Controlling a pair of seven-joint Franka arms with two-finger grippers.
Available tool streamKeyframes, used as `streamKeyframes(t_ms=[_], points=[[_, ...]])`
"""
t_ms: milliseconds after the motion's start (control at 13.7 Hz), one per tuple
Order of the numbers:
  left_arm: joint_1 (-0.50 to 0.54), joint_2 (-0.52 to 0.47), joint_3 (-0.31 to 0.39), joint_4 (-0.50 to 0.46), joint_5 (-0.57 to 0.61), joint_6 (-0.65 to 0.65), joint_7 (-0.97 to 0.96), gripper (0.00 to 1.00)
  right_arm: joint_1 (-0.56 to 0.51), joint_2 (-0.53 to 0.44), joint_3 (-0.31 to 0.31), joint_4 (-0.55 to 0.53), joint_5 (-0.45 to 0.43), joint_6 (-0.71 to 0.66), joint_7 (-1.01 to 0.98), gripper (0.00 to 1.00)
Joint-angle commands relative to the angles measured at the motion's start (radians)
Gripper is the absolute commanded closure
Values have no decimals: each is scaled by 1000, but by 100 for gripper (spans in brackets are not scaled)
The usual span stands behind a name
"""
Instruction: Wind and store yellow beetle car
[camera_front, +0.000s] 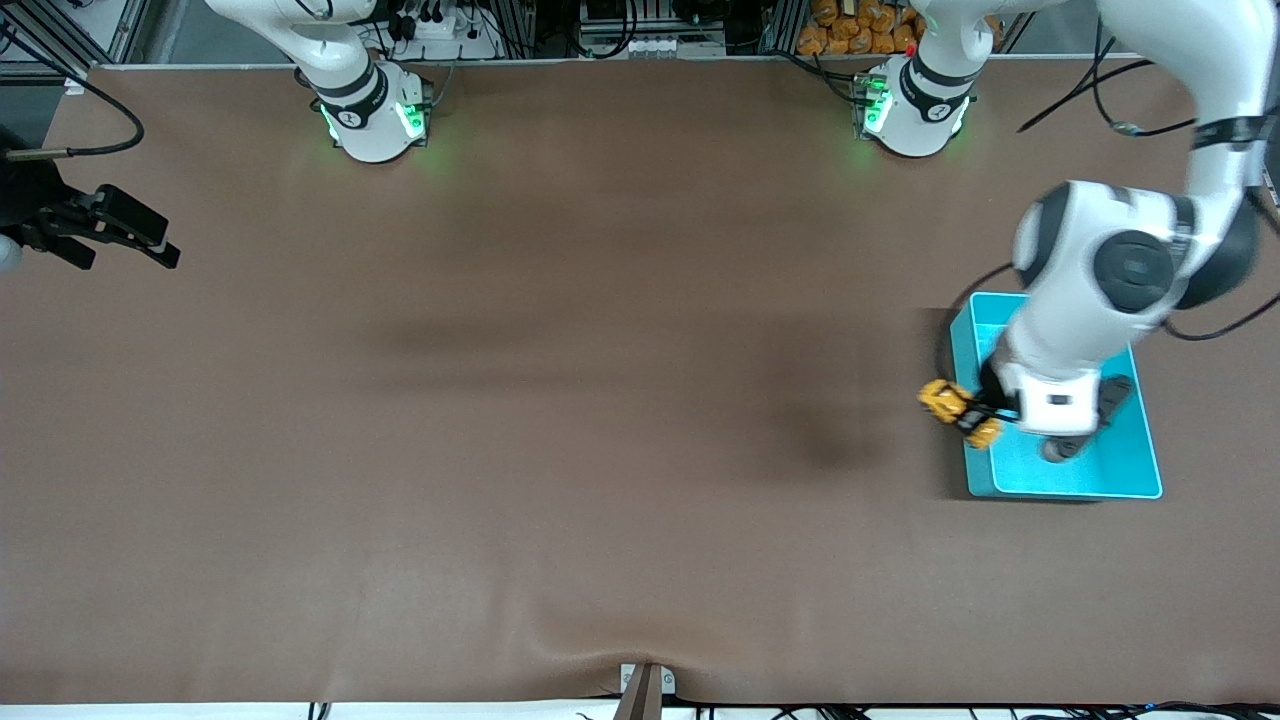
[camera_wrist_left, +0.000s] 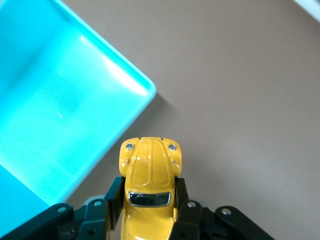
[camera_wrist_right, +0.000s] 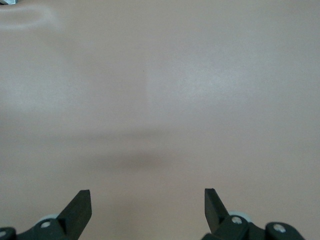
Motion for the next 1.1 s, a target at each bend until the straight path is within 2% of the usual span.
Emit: streamKeyframes(t_ms=[0, 146, 512, 732, 951, 1024], points=[[121, 13, -13, -3, -45, -16, 323, 100, 8, -8, -5, 3, 1, -12, 19, 0], [198, 36, -13, -9, -57, -16, 559, 100, 8, -8, -5, 0, 1, -14, 19, 0], [278, 125, -12, -49, -57, 50, 890, 100, 8, -8, -5, 0, 1, -14, 20, 0], [298, 165, -9, -132, -45, 189, 974, 100, 6, -8, -5, 0, 1, -23, 20, 0], [298, 197, -4, -153, -39, 223, 975, 100, 6, -8, -5, 1, 1, -25, 20, 0], [298, 203, -4, -155, -33, 222, 970, 75, 6, -8, -5, 1, 1, -25, 20, 0]])
